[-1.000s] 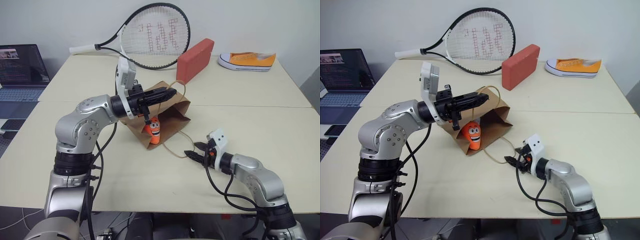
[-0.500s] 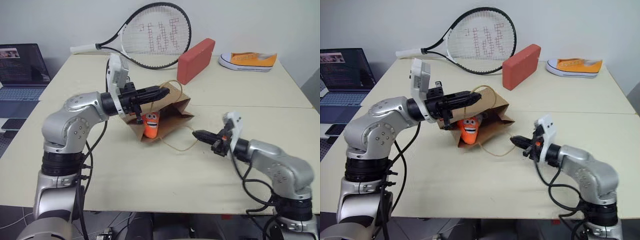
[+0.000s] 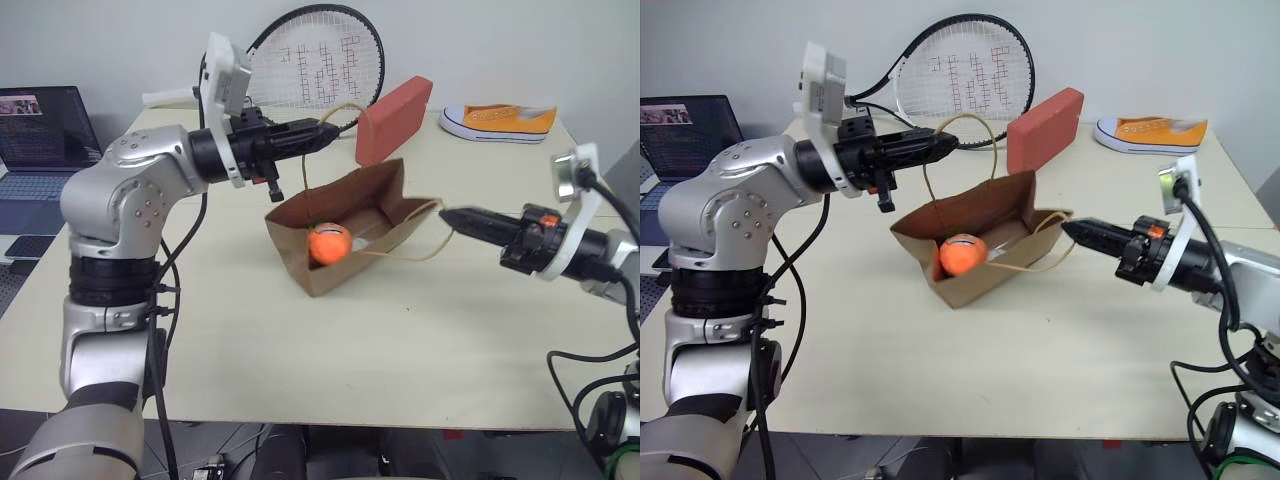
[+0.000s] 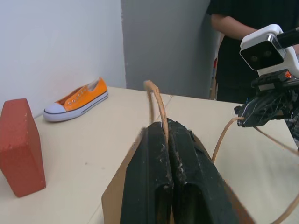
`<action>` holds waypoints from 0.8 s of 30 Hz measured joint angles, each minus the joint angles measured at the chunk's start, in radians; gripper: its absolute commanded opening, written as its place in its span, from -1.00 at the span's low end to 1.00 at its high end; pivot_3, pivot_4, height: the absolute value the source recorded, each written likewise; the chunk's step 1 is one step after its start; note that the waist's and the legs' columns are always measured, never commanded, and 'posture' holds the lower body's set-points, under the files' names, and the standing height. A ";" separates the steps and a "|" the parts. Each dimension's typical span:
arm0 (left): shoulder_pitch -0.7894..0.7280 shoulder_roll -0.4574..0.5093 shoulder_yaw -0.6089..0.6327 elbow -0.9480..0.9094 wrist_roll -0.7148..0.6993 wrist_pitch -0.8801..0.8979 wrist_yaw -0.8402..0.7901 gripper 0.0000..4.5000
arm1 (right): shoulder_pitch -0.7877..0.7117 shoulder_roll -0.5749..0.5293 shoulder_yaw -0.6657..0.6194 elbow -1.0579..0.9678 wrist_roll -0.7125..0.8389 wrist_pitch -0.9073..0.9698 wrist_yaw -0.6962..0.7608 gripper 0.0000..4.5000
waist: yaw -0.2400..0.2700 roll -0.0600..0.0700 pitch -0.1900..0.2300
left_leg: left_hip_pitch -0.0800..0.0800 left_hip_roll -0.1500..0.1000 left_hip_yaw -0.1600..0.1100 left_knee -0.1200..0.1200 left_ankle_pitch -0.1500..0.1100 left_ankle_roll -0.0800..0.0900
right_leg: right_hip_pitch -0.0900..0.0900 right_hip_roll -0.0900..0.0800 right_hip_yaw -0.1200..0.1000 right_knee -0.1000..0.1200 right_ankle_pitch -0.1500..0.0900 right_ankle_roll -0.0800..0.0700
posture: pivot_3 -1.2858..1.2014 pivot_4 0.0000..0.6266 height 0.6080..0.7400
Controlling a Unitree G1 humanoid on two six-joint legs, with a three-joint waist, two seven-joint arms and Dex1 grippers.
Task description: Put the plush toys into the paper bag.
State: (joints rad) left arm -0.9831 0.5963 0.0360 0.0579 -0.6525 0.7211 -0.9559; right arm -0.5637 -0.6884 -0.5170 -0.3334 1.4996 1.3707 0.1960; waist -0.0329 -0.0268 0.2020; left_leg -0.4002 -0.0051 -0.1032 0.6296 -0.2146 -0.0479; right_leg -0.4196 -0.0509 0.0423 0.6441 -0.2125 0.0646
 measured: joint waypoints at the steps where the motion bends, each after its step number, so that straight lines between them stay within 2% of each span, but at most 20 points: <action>1: -0.008 -0.016 -0.011 0.026 0.015 -0.006 0.005 -1.00 | -0.004 -0.019 0.007 0.023 0.025 -0.015 -0.025 -0.99 | 0.000 0.000 0.000 | 0.000 0.000 0.000 0.000 0.000 0.000 | 0.000 0.000 0.000 0.000 0.000 0.000 | 0.03 -0.52 1.00; 10: -0.043 -0.074 -0.051 0.191 0.130 -0.099 0.005 -1.00 | -0.031 -0.128 0.095 0.121 0.194 -0.125 -0.175 -0.99 | 0.000 0.000 0.000 | -0.001 0.000 0.001 0.000 0.000 0.000 | -0.001 0.000 0.001 0.000 0.000 0.000 | 0.03 -0.52 1.00; 23: -0.051 -0.142 -0.031 0.222 0.144 -0.077 0.025 -1.00 | -0.008 -0.149 0.188 0.124 0.204 -0.233 -0.245 -0.99 | -0.001 0.000 0.000 | -0.001 0.000 0.000 0.000 0.000 0.000 | -0.001 0.000 0.001 0.000 0.000 0.001 | 0.03 -0.52 1.00; 24: -0.051 -0.141 -0.031 0.222 0.144 -0.073 0.023 -0.82 | -0.008 -0.149 0.189 0.124 0.204 -0.241 -0.248 -1.00 | 0.000 0.000 0.000 | -0.001 0.000 0.000 0.000 0.000 0.000 | -0.001 0.000 0.001 0.000 0.000 0.001 | 0.03 -0.52 1.00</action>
State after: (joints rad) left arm -1.0338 0.4551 0.0051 0.2802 -0.5085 0.6476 -0.9325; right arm -0.5718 -0.8373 -0.3284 -0.2093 1.7040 1.1296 -0.0520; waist -0.0331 -0.0270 0.2022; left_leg -0.4012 -0.0051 -0.1029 0.6295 -0.2147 -0.0478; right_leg -0.4203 -0.0508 0.0430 0.6438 -0.2121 0.0652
